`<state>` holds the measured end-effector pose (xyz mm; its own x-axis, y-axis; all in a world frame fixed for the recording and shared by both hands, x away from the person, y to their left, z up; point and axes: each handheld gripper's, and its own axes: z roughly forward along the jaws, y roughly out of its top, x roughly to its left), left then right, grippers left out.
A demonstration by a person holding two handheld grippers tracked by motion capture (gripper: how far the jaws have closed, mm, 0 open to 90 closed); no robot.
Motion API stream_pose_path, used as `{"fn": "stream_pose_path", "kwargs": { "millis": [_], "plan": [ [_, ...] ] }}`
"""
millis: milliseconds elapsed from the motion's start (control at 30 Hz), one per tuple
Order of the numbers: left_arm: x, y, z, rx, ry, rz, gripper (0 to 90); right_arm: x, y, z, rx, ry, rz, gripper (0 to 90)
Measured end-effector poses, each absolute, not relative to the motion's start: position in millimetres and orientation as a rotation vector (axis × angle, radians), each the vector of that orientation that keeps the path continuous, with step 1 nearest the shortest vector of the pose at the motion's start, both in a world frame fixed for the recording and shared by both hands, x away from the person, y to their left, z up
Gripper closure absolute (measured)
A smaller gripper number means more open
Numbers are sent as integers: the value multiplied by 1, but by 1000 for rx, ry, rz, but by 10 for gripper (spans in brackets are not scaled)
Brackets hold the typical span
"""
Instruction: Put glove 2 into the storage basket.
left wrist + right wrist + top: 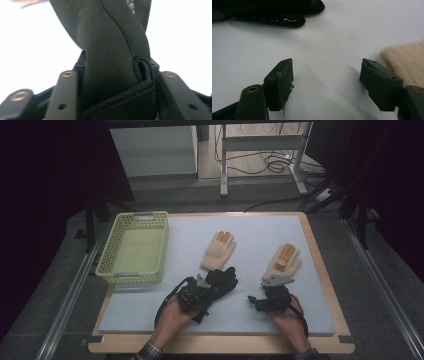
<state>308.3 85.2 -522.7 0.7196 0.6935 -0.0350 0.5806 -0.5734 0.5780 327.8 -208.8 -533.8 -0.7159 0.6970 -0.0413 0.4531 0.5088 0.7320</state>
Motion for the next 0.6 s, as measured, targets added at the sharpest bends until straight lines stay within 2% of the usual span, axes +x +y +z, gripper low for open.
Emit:
{"fn": "stream_pose_path", "kwargs": {
  "millis": [67,167,600],
  "plan": [
    [309,88,-522,2343,953,251,626,328,-209,-534,961,2424,1032,264],
    [312,90,-520,2335,950,231,641,328,-209,-534,962,2424,1031,263],
    [319,92,-492,2288,928,271,639,327,-208,-534,964,2420,1029,258]
  ]
}}
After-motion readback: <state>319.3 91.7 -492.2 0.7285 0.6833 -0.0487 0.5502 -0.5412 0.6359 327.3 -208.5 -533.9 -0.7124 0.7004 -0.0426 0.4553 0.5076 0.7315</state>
